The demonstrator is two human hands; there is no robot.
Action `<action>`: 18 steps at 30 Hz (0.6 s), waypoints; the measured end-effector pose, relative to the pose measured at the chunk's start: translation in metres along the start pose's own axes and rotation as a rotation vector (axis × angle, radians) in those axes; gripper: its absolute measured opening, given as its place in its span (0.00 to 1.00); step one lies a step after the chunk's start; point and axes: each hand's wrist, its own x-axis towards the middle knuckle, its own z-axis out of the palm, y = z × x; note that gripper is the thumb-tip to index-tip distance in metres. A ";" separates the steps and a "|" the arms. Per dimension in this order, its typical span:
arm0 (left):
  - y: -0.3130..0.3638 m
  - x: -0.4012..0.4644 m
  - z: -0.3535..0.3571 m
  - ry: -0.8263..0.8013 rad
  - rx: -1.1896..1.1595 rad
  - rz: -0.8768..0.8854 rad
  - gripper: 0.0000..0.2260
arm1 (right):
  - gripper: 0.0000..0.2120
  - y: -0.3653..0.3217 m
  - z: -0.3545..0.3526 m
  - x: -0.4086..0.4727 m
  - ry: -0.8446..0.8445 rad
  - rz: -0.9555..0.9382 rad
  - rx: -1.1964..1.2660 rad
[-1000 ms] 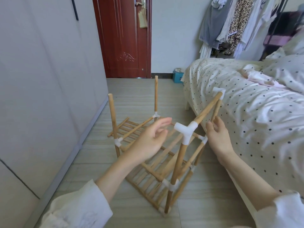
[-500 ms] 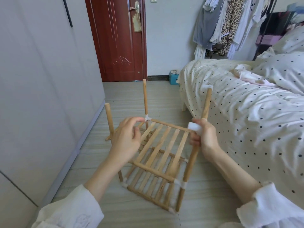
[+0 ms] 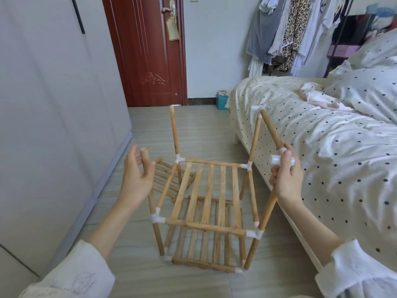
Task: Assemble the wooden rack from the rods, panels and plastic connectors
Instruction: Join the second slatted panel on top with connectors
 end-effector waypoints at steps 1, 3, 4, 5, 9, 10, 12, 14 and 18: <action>0.000 0.004 -0.001 -0.008 -0.035 -0.034 0.25 | 0.19 -0.002 0.000 0.002 -0.005 -0.008 0.015; -0.004 0.009 -0.001 -0.043 -0.038 -0.059 0.19 | 0.17 -0.006 -0.002 0.008 0.001 -0.013 0.042; -0.008 0.009 0.001 -0.062 -0.005 -0.045 0.14 | 0.16 -0.009 -0.002 0.010 0.004 -0.005 0.050; -0.010 0.008 0.003 -0.073 0.017 -0.028 0.09 | 0.16 -0.009 -0.004 0.016 0.013 0.010 0.050; -0.009 0.000 0.010 -0.169 0.012 0.075 0.07 | 0.22 -0.007 -0.014 0.035 0.010 0.065 -0.116; -0.007 -0.002 0.012 -0.215 0.010 0.094 0.10 | 0.22 -0.001 -0.018 0.037 -0.007 0.085 -0.181; -0.004 -0.008 0.015 -0.306 -0.002 0.107 0.12 | 0.16 0.020 -0.023 0.032 -0.048 0.201 -0.267; -0.001 -0.013 0.019 -0.348 0.002 0.117 0.12 | 0.15 0.045 -0.025 0.020 -0.091 0.300 -0.345; 0.010 -0.022 0.030 -0.340 -0.040 0.121 0.18 | 0.22 0.067 -0.008 -0.004 -0.350 0.429 -0.621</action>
